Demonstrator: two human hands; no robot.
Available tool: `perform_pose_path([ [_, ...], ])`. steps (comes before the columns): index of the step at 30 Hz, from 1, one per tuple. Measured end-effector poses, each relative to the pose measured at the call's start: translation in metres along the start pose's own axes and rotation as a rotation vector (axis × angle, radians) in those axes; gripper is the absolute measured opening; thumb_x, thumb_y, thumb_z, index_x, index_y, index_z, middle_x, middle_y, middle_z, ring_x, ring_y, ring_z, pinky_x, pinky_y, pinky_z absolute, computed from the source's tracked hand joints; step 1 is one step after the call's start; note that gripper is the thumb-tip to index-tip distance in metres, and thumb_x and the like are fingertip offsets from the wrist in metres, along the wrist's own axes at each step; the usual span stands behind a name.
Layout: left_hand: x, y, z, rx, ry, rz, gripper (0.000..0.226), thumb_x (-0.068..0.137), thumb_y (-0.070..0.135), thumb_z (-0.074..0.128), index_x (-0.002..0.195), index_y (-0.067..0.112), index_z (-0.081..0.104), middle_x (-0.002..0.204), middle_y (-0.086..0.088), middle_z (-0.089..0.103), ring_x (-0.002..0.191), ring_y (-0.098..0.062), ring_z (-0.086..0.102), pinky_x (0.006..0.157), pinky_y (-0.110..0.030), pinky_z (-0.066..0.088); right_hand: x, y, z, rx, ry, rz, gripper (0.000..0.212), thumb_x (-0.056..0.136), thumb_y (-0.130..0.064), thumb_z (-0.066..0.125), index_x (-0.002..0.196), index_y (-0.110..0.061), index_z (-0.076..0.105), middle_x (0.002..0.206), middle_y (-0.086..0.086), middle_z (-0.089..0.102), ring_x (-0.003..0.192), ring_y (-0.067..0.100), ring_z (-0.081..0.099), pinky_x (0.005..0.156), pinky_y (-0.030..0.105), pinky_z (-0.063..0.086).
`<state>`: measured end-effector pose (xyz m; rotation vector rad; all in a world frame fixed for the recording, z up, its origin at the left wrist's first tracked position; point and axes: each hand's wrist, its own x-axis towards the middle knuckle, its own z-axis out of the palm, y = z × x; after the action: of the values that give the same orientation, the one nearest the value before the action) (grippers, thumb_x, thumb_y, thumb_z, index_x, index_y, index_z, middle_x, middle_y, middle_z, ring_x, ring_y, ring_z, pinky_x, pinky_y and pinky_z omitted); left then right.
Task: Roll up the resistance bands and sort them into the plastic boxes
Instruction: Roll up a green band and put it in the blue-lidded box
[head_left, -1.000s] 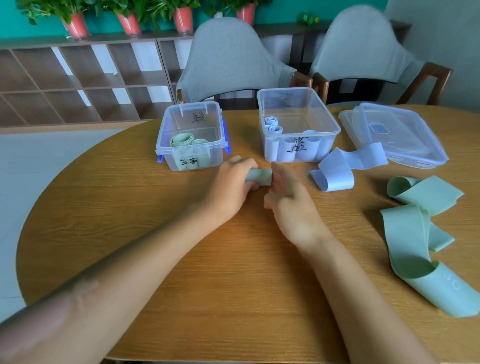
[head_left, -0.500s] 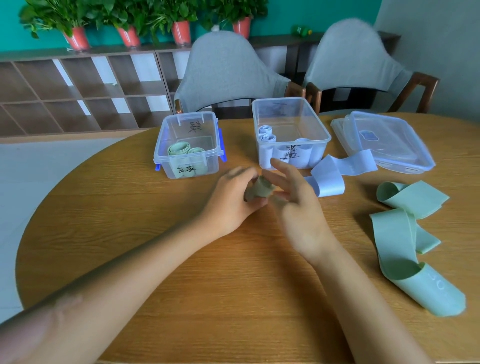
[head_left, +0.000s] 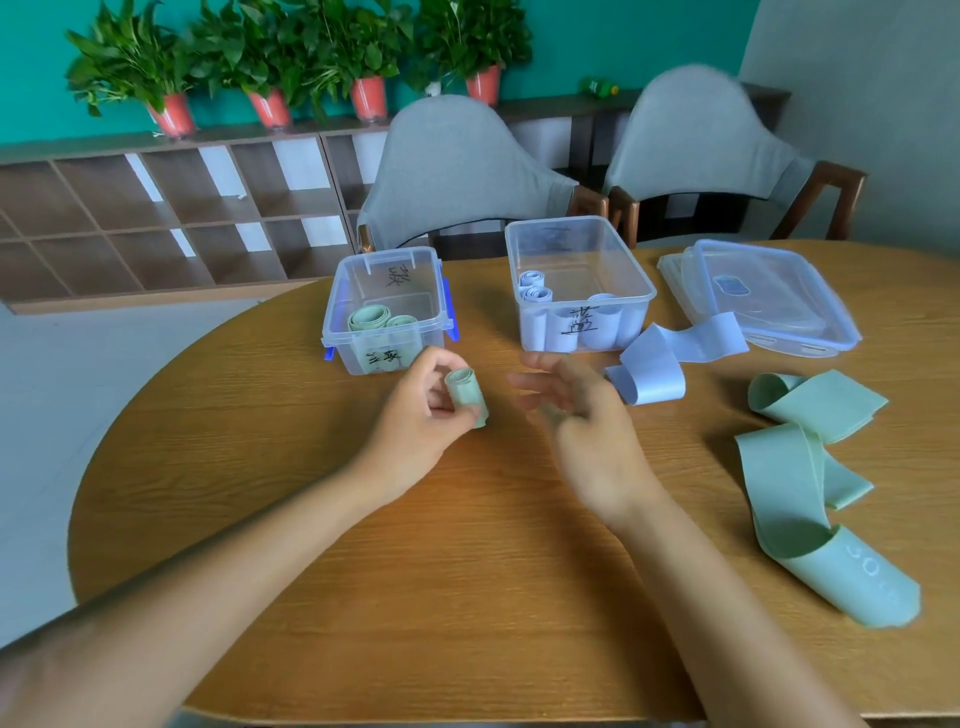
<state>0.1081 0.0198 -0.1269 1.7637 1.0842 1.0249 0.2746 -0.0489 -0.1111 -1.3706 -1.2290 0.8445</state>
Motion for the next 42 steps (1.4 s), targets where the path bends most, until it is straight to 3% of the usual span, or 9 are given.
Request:
perform_pose_path([
  [5,0.001,-0.003,-0.019,0.084,0.124,-0.029,0.033,0.075,0.0,0.075,0.095,0.013,0.052,0.097,-0.009,0.062,0.086,-0.033,0.069,0.067,-0.035,0.05,-0.006,0.003,0.01,-0.028,-0.005,0.005,0.041,0.093,0.007,0.048,0.119,-0.023,0.059,0.108,-0.007,0.072,0.096,0.011,0.07,0.099,0.041,0.053],
  [9,0.005,0.007,-0.036,0.157,0.07,-0.019,0.033,0.071,0.008,0.074,0.093,0.019,0.053,0.094,-0.003,0.059,0.088,-0.035,0.067,0.072,-0.045,0.053,-0.01,0.002,0.014,-0.08,0.005,0.001,0.041,0.092,0.004,0.047,0.12,-0.022,0.061,0.105,-0.009,0.073,0.097,0.005,0.068,0.094,0.033,0.054],
  [14,0.026,0.036,-0.059,0.218,0.052,0.063,0.034,0.076,-0.005,0.075,0.1,0.013,0.059,0.1,-0.011,0.064,0.067,-0.015,0.058,0.06,-0.026,0.048,-0.013,-0.001,0.014,-0.064,0.029,-0.004,0.034,0.096,0.0,0.051,0.115,-0.026,0.062,0.102,-0.012,0.074,0.093,0.0,0.066,0.082,0.017,0.052],
  [17,0.041,0.05,-0.07,0.22,0.026,0.075,0.031,0.082,-0.009,0.071,0.106,0.006,0.057,0.105,-0.011,0.063,0.062,-0.02,0.064,0.05,-0.03,0.046,-0.014,-0.001,0.014,-0.051,0.041,-0.004,0.032,0.096,-0.001,0.053,0.114,-0.026,0.063,0.1,-0.011,0.074,0.093,0.0,0.066,0.08,0.014,0.05],
  [21,0.067,0.055,-0.078,0.312,0.084,0.109,0.033,0.079,-0.006,0.074,0.101,0.014,0.061,0.105,-0.005,0.066,0.077,-0.031,0.071,0.057,-0.031,0.049,-0.012,0.0,0.017,-0.065,0.045,0.003,0.037,0.094,0.002,0.049,0.112,-0.027,0.063,0.1,-0.009,0.074,0.093,0.0,0.066,0.083,0.018,0.051],
  [29,0.108,0.053,-0.078,0.426,0.183,0.041,0.028,0.076,0.0,0.073,0.1,0.013,0.063,0.089,0.005,0.065,0.063,-0.014,0.054,0.041,-0.015,0.038,-0.011,0.001,0.012,-0.037,0.042,0.023,0.038,0.094,0.002,0.048,0.111,-0.028,0.063,0.1,-0.012,0.074,0.091,-0.002,0.066,0.07,0.012,0.047],
  [34,0.126,0.043,-0.08,0.526,0.125,-0.053,0.027,0.078,-0.002,0.072,0.097,0.016,0.064,0.102,-0.004,0.069,0.075,-0.018,0.069,0.043,-0.016,0.043,-0.01,0.002,0.009,-0.033,0.04,0.037,0.038,0.094,0.001,0.046,0.113,-0.027,0.063,0.102,-0.012,0.073,0.094,-0.002,0.065,0.069,0.011,0.046],
  [38,0.135,0.036,-0.079,0.571,0.1,-0.101,0.026,0.074,-0.001,0.079,0.094,0.014,0.069,0.098,-0.009,0.072,0.085,-0.024,0.072,0.073,-0.039,0.062,-0.011,0.001,0.008,-0.023,0.038,0.031,0.037,0.094,0.001,0.046,0.113,-0.025,0.063,0.102,-0.012,0.072,0.093,-0.002,0.065,0.069,0.007,0.046],
  [42,0.142,0.033,-0.078,0.635,0.063,-0.125,0.026,0.07,0.012,0.089,0.092,0.014,0.074,0.091,-0.004,0.072,0.089,-0.022,0.069,0.073,-0.032,0.055,-0.008,0.001,0.007,-0.02,0.045,0.028,0.036,0.094,0.001,0.046,0.112,-0.026,0.064,0.102,-0.012,0.072,0.092,-0.004,0.064,0.069,0.008,0.046],
])
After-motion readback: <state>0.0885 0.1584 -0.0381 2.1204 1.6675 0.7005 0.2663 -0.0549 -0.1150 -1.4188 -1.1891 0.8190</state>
